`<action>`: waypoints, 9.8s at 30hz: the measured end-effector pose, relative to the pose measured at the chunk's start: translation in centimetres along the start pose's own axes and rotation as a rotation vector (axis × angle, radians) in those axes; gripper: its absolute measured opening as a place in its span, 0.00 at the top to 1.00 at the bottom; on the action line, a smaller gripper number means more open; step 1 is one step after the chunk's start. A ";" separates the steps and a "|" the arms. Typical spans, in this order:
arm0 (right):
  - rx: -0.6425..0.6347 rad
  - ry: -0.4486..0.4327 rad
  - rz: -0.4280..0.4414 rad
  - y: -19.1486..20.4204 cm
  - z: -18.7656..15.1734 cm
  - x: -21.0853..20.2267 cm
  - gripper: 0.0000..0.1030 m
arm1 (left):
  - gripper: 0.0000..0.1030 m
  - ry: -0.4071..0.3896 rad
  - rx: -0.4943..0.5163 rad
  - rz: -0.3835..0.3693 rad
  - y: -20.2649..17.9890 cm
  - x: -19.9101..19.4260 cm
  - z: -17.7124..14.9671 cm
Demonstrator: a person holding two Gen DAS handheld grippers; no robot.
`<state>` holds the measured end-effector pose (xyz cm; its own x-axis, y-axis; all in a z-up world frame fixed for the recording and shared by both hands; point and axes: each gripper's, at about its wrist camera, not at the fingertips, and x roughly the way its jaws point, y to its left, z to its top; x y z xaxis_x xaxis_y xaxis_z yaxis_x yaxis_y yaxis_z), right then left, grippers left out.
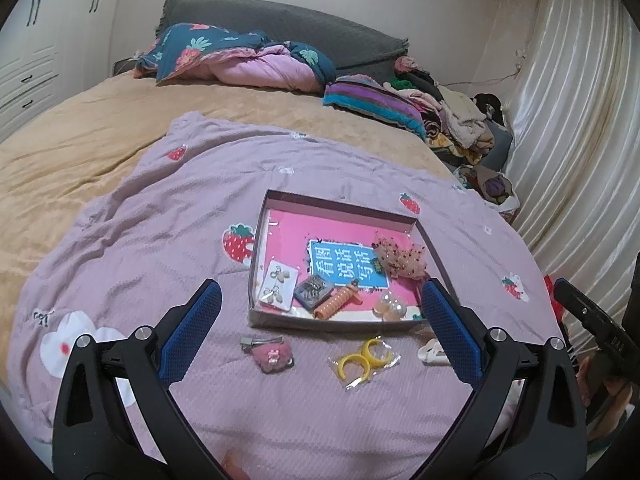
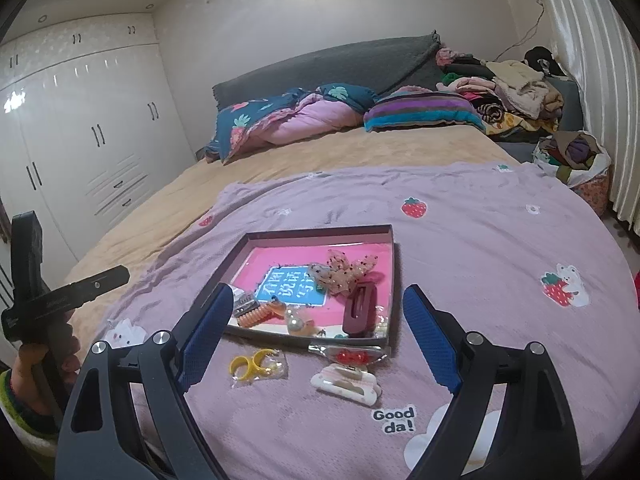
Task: Organize jewelry
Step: 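Pull both tools back from the tray toward the remaining accessories, then grasp the pink pom-pom hair clip with the left tool while the right grasps the bagged red-bead tie, then carry the pom-pom clip with the left tool while the right carries the red-bead bag over the tray, then release the pom-pom clip with the left tool while the right releases the red-bead bag in the tray, then grasp the white-and-pink claw clip with the right tool, then grasp the bagged yellow hoop earrings with the left tool while the right lifts the claw clip, then carry the yellow earrings with the left tool while the right carries the claw clip into the tray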
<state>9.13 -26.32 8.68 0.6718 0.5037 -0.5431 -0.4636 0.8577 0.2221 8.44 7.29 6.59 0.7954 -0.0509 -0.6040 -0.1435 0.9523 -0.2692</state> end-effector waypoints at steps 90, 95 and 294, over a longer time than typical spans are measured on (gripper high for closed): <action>-0.038 0.230 0.005 1.4 -5.0 10.5 0.20 | 0.64 0.249 0.020 0.079 4.3 9.7 -6.3; -0.063 0.221 0.041 2.7 -4.7 9.7 0.20 | 0.64 0.218 0.013 0.070 4.2 7.9 -5.6; -0.076 0.227 0.075 -0.5 1.0 11.3 0.58 | 0.88 0.168 0.259 -0.071 -4.8 10.3 0.0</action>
<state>17.56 -20.93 3.22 0.4908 0.5225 -0.6973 -0.5554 0.8042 0.2117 17.32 2.23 1.66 0.6868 -0.1488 -0.7114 0.0815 0.9884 -0.1281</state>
